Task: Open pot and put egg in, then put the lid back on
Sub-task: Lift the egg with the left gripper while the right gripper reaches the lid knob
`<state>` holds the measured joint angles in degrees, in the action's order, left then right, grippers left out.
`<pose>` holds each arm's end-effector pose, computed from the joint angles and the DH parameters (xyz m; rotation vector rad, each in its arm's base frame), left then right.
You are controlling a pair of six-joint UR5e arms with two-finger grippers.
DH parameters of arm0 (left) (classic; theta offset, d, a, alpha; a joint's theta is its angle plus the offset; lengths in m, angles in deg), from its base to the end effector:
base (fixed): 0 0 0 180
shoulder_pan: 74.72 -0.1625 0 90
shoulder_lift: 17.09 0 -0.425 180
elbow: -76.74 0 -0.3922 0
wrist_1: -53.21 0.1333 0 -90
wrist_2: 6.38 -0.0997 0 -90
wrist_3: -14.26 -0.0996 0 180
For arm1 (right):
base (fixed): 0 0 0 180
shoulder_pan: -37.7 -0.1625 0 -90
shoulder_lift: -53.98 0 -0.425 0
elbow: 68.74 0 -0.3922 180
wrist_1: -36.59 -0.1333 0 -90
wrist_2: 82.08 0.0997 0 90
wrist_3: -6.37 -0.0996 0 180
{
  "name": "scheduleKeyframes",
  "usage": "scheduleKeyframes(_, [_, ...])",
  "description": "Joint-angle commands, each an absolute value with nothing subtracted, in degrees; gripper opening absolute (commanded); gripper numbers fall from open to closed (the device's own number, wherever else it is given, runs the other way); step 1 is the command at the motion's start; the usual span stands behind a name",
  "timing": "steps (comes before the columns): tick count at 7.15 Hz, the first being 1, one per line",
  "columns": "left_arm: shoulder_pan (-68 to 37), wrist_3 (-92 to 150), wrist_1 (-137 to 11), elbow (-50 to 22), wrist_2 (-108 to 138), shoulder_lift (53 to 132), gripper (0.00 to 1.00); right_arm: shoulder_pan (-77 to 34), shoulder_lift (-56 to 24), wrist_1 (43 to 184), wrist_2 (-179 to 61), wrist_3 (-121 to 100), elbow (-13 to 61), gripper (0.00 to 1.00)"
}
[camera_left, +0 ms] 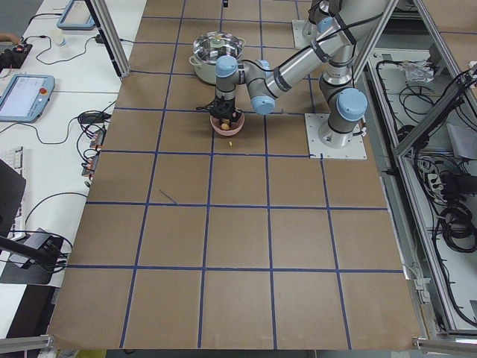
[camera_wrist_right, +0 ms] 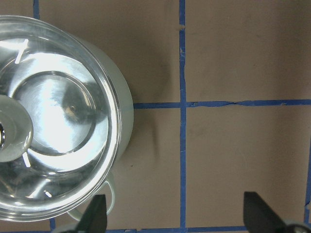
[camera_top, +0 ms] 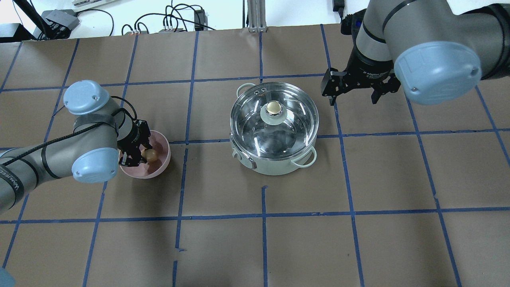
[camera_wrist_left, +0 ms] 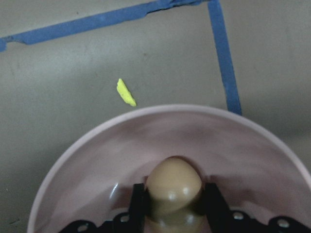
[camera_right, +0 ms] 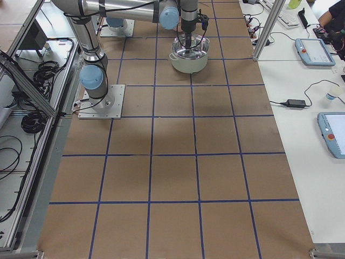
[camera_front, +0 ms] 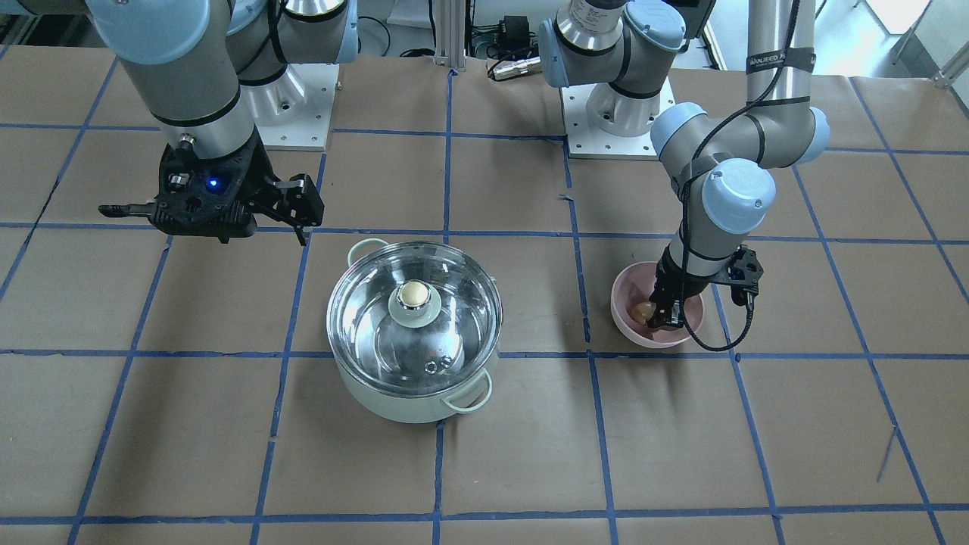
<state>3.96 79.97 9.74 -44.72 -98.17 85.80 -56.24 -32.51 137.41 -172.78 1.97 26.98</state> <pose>-0.0337 -0.4949 0.2069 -1.9500 2.4487 -0.0753 0.1672 -0.5053 0.4270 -0.0128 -3.1311 0.0447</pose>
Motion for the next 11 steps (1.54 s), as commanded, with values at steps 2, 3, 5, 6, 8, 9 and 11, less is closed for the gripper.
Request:
scheduleKeyframes(2, [5.0,79.9,7.4,-44.0,-98.1,84.2,0.2,-56.3,-32.2,137.7,-172.8,1.9,26.4,0.99])
scheduleKeyframes(3, [5.2,79.8,5.2,-43.2,-98.1,82.8,0.19,-56.9,-31.8,139.0,-172.5,1.3,25.1,0.99])
scheduleKeyframes(5, [5.5,79.8,-3.6,-38.8,-97.8,80.9,0.19,-63.2,-28.0,141.5,-172.1,-3.9,20.7,0.97])
scheduleKeyframes(6, [7.4,79.8,-5.5,-36.8,-97.4,80.1,0.19,-66.0,-24.7,142.4,-172.1,-8.0,17.8,0.93])
scheduleKeyframes(8, [9.3,79.9,-13.7,-30.7,-95.9,79.6,0.18,-69.2,-22.0,143.6,-172.1,-10.5,15.4,0.91])
scheduleKeyframes(9, [9.5,79.8,-16.2,-28.7,-95.9,79.6,0.17,-69.8,-20.0,143.7,-172.3,-10.9,16.0,0.92])
scheduleKeyframes(11, [9.6,78.9,-16.6,-28.5,-94.2,79.0,0.15,-69.8,-19.0,150.6,-172.1,-11.2,21.3,0.93])
